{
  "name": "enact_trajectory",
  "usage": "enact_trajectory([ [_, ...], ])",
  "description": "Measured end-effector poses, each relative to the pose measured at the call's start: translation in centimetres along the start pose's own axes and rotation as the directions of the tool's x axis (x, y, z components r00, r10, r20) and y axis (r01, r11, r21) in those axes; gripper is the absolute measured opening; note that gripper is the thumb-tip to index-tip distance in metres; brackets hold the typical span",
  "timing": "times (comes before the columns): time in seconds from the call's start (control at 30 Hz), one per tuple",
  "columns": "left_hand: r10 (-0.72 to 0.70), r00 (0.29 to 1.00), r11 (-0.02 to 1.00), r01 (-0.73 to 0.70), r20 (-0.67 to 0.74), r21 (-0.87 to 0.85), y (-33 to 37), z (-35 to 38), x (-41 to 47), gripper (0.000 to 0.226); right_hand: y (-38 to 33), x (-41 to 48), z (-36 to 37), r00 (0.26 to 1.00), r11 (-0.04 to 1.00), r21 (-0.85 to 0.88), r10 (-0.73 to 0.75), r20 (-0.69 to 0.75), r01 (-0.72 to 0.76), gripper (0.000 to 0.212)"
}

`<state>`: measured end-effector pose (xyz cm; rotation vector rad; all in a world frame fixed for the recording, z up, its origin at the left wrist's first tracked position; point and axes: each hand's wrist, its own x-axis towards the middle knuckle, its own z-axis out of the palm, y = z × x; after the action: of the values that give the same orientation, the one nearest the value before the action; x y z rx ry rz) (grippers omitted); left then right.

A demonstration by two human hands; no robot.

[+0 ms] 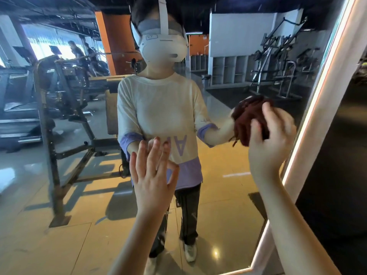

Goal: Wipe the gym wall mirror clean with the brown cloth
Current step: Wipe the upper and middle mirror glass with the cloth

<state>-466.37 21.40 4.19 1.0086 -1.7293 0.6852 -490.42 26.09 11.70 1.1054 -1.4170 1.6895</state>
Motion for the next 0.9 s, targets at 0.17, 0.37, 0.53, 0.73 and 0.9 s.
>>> enact_trajectory([
  [0.17, 0.006, 1.000, 0.999, -0.006, 0.003, 0.035, 0.0, -0.2, 0.1, 0.073, -0.8, -2.7, 0.2, 1.000, 1.000, -0.008, -0.016, 0.023, 0.016, 0.033],
  [0.37, 0.010, 1.000, 0.998, -0.010, 0.001, 0.057, 0.1, -0.3, 0.1, 0.069, 1.8, -2.0, -0.9, 0.996, 0.996, -0.002, 0.087, 0.011, -0.087, 0.033],
  [0.53, -0.011, 1.000, 0.999, 0.011, -0.019, 0.042, 0.4, -0.1, 0.1, 0.067, 0.2, -4.8, -1.1, 0.993, 0.999, -0.025, 0.045, 0.108, -0.043, 0.035],
  [0.73, -0.020, 1.000, 0.999, 0.021, -0.012, 0.030, 0.5, -0.3, 0.2, 0.065, 3.2, -3.8, -2.1, 0.974, 0.976, -0.007, 0.216, 0.067, -0.216, 0.036],
  [0.9, -0.023, 1.000, 1.000, 0.023, -0.017, 0.020, 0.5, -0.1, 0.0, 0.064, 0.8, -8.8, -1.9, 0.970, 0.991, 0.030, 0.118, 0.212, -0.127, 0.035],
])
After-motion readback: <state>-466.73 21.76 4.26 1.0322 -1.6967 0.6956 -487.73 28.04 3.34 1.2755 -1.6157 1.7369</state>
